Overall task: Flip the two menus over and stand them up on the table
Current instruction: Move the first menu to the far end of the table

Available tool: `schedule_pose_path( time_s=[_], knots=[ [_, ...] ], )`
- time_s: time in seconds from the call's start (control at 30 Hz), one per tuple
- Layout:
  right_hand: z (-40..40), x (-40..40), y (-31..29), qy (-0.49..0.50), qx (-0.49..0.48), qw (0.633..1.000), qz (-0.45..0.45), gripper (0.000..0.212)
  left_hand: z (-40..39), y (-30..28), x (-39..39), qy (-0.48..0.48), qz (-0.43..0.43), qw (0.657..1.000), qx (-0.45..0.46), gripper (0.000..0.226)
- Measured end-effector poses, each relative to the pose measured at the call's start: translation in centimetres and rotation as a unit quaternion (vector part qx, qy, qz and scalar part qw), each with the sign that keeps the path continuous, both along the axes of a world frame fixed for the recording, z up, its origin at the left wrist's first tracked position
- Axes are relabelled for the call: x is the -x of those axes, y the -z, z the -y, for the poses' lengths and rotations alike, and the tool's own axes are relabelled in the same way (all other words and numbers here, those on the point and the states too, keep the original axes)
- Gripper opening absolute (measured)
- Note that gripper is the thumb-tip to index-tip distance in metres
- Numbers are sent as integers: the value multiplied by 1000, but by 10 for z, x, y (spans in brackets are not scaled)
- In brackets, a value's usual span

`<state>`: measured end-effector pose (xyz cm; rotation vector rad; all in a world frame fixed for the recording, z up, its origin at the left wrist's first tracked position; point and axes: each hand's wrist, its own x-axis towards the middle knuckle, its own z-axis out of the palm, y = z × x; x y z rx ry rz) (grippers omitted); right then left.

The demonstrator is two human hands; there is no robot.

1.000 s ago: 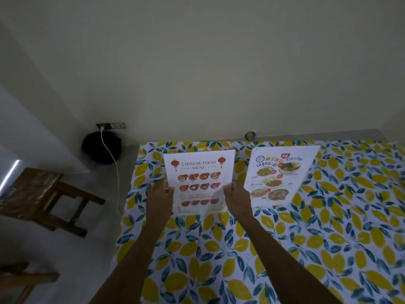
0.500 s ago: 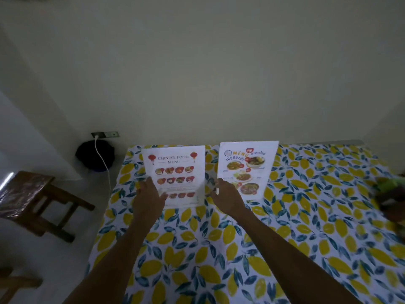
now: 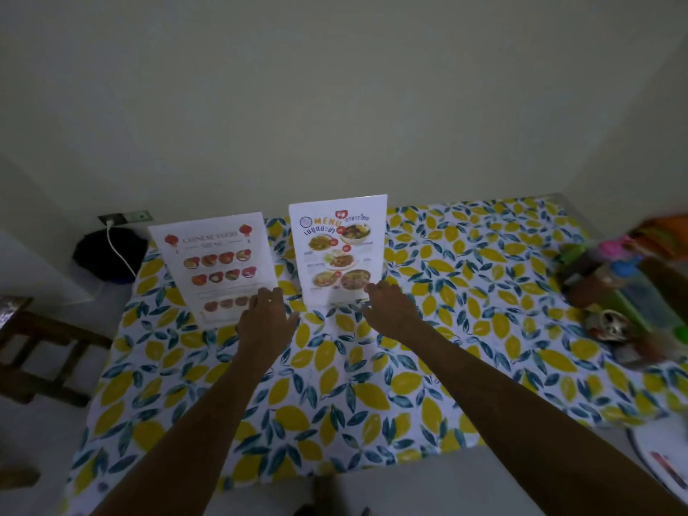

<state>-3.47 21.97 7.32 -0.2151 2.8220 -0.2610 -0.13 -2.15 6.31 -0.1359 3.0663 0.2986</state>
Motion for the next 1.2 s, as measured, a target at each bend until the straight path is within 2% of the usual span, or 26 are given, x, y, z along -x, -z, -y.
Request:
schedule_pose_path(
  time_s=[0.17, 0.3, 0.37, 0.57, 0.7, 0.83, 1.0, 1.07, 1.2],
  knots=[
    [-31, 23, 11, 31, 14, 999, 16, 48, -25, 11, 33, -16, 23, 999, -32, 60],
    [-42, 55, 22, 69, 27, 997, 32, 57, -37, 23, 64, -73, 45, 983, -164, 85],
    [-43, 73, 27, 91, 59, 994, 31, 62, -40, 29, 79, -89, 36, 974, -205, 89],
    [-39, 111, 38, 152, 140, 978, 6, 62, -44, 33, 109, -118, 31, 960, -251, 78],
    [-39, 119, 49, 151, 169, 974, -8, 39, -44, 28, 123, -136, 21, 963, -233, 48],
    [-51, 123, 44, 155, 189, 968, -52, 19, -37, 29, 132, -77, -9, 970, -229, 37],
    [-94, 132, 33, 151, 208, 963, -80, 15, -64, 12, 149, -20, -33, 973, -229, 30],
    [-119, 140, 24, 145, 206, 963, -91, 15, -87, 4, 158, -7, -39, 966, -257, 32],
    [-189, 163, 2, 136, 186, 966, -113, 17, -148, -9, 184, 13, -39, 968, -248, 29]
  ],
)
